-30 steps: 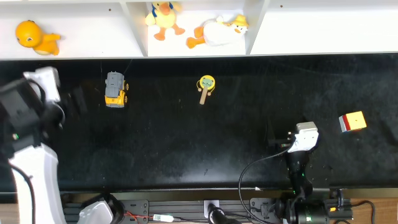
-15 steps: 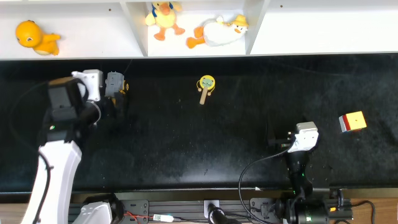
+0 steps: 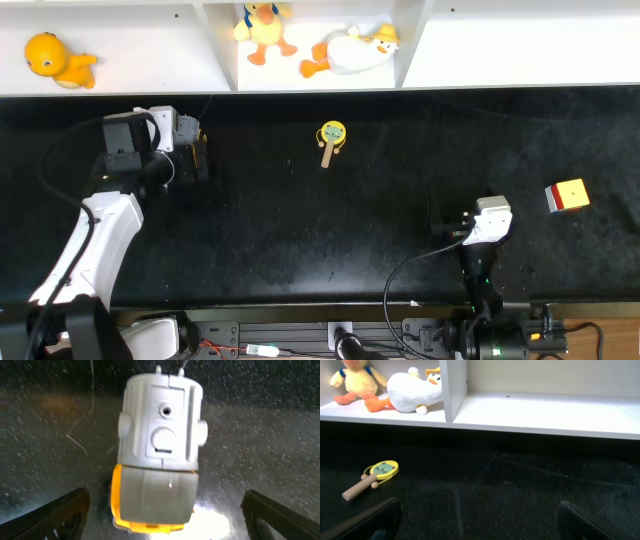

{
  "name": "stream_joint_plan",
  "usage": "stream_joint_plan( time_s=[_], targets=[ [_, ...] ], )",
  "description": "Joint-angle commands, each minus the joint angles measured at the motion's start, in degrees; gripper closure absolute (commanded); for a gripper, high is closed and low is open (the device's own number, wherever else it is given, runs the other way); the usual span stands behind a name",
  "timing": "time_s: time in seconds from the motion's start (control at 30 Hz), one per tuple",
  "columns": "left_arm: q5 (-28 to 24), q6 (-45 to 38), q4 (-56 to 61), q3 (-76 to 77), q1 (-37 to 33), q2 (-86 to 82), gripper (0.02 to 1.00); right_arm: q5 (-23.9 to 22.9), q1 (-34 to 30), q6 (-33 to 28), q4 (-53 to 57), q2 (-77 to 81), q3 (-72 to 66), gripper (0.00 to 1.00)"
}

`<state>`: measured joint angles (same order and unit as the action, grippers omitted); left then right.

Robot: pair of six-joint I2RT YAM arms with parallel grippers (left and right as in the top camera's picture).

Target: Store Toys

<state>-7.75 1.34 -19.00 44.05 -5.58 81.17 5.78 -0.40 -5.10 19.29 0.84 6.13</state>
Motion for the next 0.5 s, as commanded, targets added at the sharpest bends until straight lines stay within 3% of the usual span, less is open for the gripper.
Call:
stream_joint_plan(
  time_s=[0.03, 0.23, 0.5],
  targets=[
    [1.5, -3.7, 1.4, -0.3, 0.2, 0.6, 0.073, 0.6, -0.4, 0.0, -0.3, -0.6, -0.3, 0.007],
    [2.7, -5.9, 1.7, -0.3, 0.2, 1.9, 0.104, 0.6, -0.4, 0.0, -0.3, -0.6, -0.3, 0.007],
    [2.8, -5.9, 2.3, -0.3, 0.2, 3.4, 0.321, 0.6, -0.4, 0.0, -0.3, -0.6, -0.3, 0.003]
  ],
)
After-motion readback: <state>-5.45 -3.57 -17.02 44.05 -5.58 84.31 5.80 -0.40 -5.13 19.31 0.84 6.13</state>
